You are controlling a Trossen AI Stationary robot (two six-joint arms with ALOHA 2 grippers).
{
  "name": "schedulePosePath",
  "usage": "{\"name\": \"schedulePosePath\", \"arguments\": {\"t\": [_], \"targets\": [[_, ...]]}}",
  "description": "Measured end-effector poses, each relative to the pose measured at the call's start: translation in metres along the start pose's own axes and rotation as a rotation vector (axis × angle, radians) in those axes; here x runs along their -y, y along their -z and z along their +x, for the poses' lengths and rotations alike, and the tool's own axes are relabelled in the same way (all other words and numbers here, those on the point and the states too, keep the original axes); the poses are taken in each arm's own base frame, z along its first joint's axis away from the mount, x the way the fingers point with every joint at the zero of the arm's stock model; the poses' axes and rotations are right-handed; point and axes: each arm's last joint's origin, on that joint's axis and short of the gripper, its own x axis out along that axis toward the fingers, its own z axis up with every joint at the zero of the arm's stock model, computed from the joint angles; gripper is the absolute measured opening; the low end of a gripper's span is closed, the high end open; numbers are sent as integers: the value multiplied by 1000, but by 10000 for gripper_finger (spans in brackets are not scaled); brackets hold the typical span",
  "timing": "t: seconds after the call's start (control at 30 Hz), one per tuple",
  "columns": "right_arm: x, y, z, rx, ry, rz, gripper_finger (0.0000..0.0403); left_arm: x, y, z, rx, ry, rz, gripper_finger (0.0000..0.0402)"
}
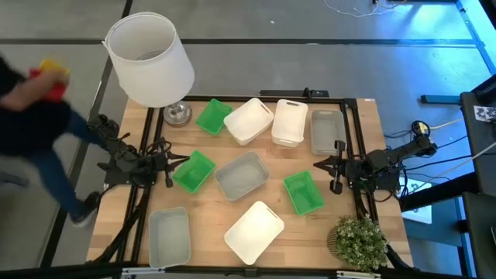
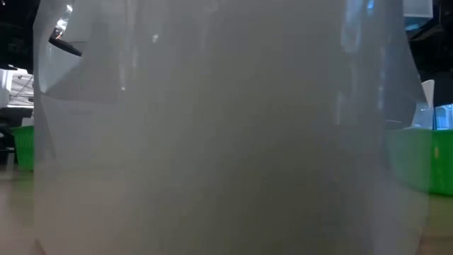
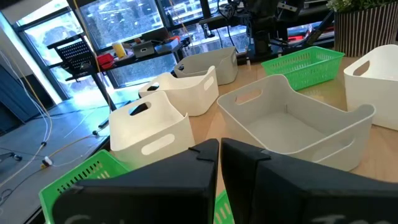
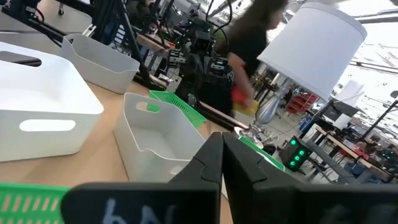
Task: Stack baskets by color
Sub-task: Stack the top right white bin on the top left white bin
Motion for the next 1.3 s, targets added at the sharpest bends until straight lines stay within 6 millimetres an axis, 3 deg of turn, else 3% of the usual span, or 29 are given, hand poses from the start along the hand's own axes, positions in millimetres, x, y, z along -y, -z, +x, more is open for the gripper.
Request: {"name": "schedulePosePath", "arguments": {"t": [0.87,1.03,1.17,1.3], "targets": [[0,-1,0,9,-5,6,8,0,0,0,0,0,0,12],[-3,-3,0,68,-109,136,8,0,0,0,0,0,0,11],[-7,-6,-2,116,-299,391,8,0,0,0,0,0,0,12],[-9,-7,-2,125,-396,531,8,0,0,0,0,0,0,12]]}}
